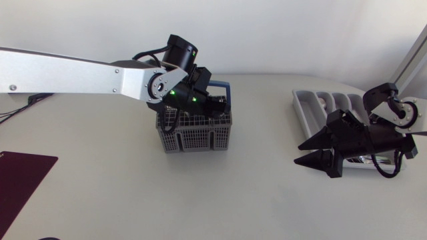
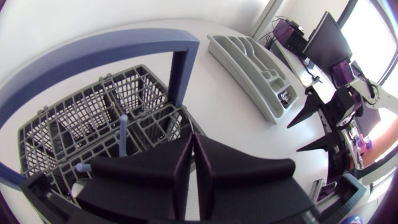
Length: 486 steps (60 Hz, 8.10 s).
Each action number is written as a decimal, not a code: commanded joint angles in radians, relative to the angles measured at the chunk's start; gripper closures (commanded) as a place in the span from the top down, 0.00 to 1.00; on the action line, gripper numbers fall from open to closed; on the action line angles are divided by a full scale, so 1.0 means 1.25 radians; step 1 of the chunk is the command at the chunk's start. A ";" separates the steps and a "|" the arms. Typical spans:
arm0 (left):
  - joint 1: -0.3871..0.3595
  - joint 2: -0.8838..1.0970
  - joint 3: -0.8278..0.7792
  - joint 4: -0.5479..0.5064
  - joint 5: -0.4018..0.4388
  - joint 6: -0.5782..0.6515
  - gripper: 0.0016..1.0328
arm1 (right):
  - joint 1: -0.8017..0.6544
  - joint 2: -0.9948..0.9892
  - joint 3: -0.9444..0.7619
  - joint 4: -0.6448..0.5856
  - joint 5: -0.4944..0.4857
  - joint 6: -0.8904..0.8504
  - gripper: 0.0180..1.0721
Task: Transfer all utensils from the basket to the drawer tray.
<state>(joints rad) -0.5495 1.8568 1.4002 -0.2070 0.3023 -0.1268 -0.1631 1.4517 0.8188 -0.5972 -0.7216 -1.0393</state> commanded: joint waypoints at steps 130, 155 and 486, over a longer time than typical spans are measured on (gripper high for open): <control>-0.045 -0.420 -0.264 -0.027 0.355 0.039 0.03 | 0.484 -0.167 0.036 0.197 0.007 0.360 0.08; -0.041 -0.442 -0.267 -0.021 0.355 0.038 0.65 | 0.501 -0.159 0.021 0.176 0.019 0.355 0.05; 0.193 -0.397 -0.213 -0.022 0.270 -0.106 0.03 | 0.225 -0.304 -0.143 0.263 0.383 0.172 0.71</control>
<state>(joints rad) -0.3141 1.3960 1.1683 -0.2413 0.6193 -0.2405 0.1059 1.0912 0.6266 -0.2382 -0.2153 -0.8680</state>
